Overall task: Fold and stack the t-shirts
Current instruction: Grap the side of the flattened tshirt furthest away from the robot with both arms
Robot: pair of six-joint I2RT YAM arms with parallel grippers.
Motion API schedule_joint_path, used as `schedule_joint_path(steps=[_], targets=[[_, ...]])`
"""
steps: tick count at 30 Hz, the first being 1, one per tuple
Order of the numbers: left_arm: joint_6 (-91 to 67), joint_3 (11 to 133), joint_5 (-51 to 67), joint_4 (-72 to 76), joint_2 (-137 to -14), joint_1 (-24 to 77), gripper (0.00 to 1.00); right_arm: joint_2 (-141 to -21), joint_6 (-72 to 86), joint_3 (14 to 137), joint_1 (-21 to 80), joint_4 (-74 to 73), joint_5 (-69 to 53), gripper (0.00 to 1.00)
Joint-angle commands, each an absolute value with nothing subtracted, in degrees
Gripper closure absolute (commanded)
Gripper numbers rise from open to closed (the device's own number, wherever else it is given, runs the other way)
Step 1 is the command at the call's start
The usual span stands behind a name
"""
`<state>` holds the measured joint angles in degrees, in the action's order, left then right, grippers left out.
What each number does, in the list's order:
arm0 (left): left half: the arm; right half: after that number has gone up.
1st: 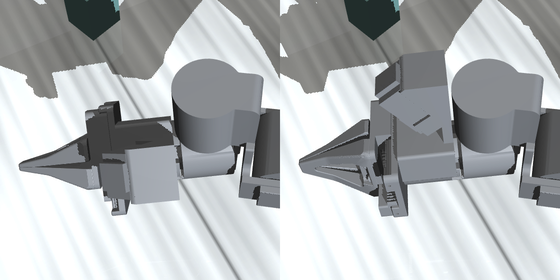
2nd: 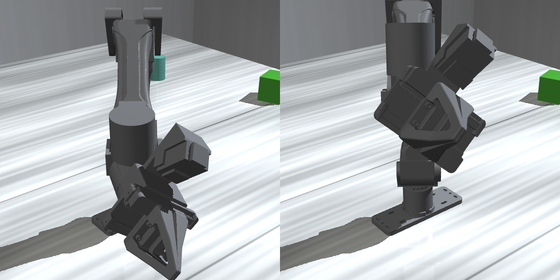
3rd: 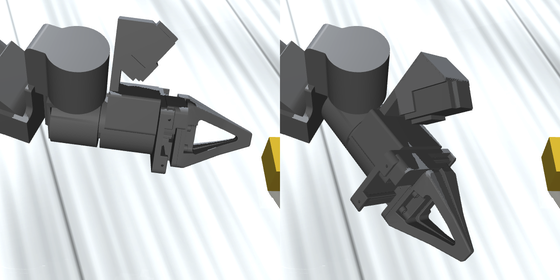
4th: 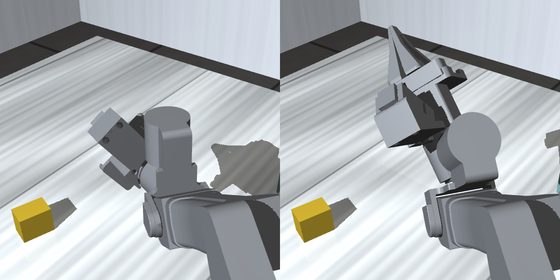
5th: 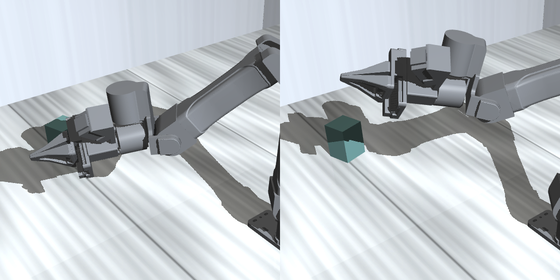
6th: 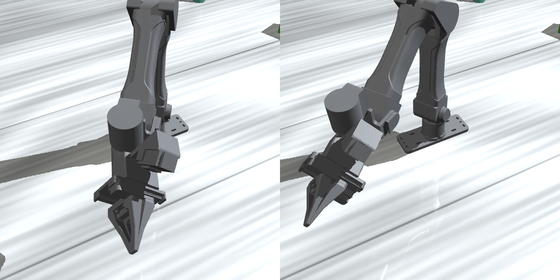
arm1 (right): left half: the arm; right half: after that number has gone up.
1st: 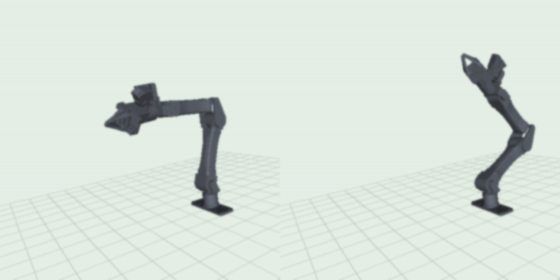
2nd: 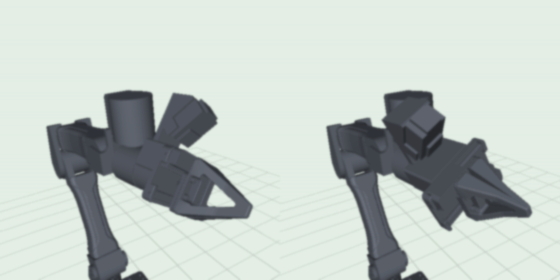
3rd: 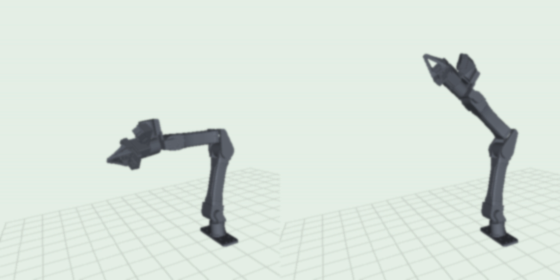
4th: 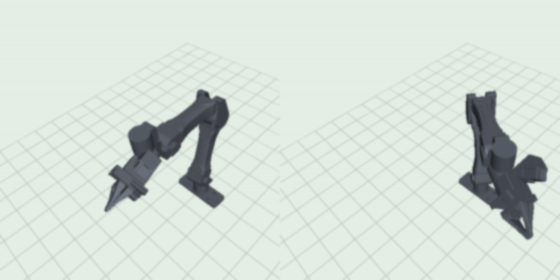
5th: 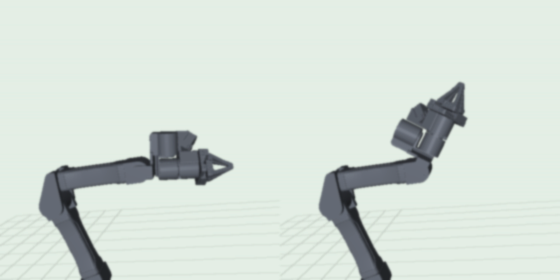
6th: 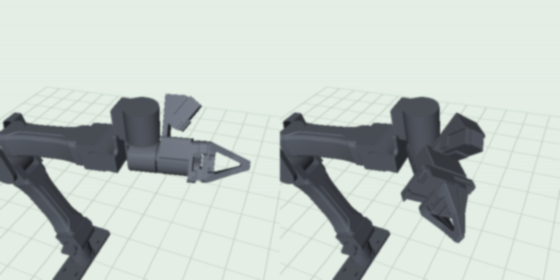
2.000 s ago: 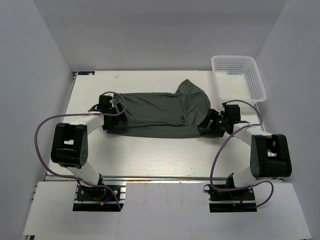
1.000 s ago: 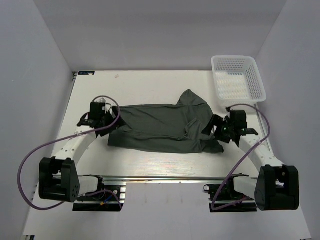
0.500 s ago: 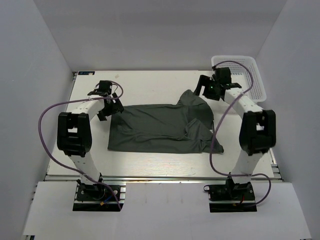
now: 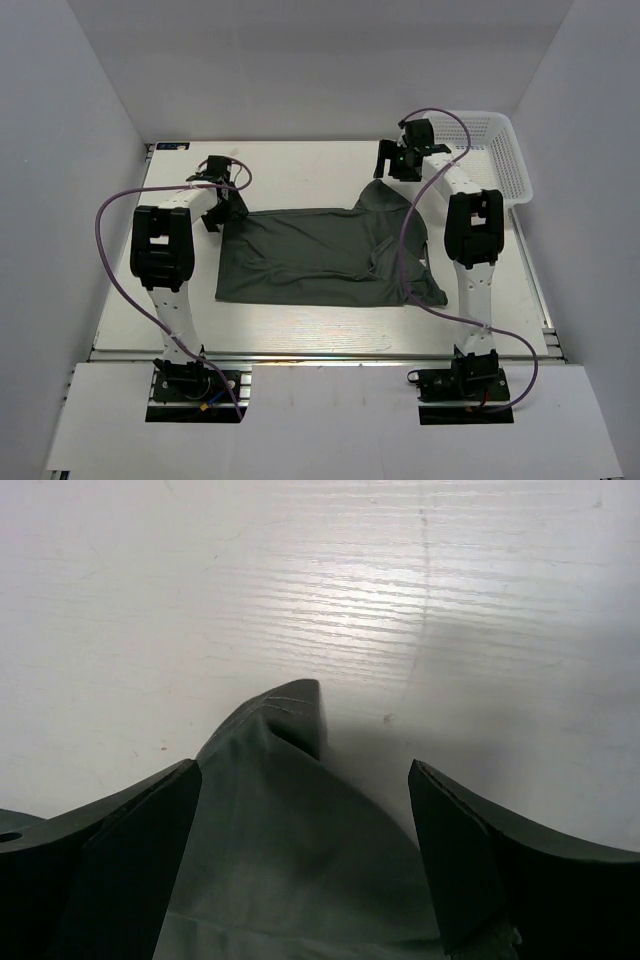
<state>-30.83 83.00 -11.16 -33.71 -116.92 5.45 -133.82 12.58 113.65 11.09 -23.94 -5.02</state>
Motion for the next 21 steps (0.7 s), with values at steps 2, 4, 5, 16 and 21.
schedule_joint_path(steps=[2, 4, 5, 16, 21], targets=[[-30.6, 83.5, -10.3, -32.1, -117.4, 5.3, 0.25, -136.5, 11.2, 117.3, 12.0, -20.9, -7.3, 0.10], [-29.8, 82.8, -9.8, -31.6, -117.4, 5.3, 0.32, -137.3, 11.1, 118.3, 12.5, -21.0, -8.0, 0.10], [-29.8, 82.2, -9.1, -31.0, -117.4, 5.3, 0.39, -138.2, 10.6, 118.4, 12.7, -20.7, -8.3, 0.11], [-26.9, 81.6, -6.5, -30.5, -116.9, 5.3, 0.96, -142.2, 10.7, 120.9, 14.8, -20.3, -4.7, 0.56], [-25.7, 81.6, -6.0, -30.0, -114.4, 5.3, 1.00, -138.4, 10.0, 119.4, 15.5, -19.2, -3.4, 1.00]])
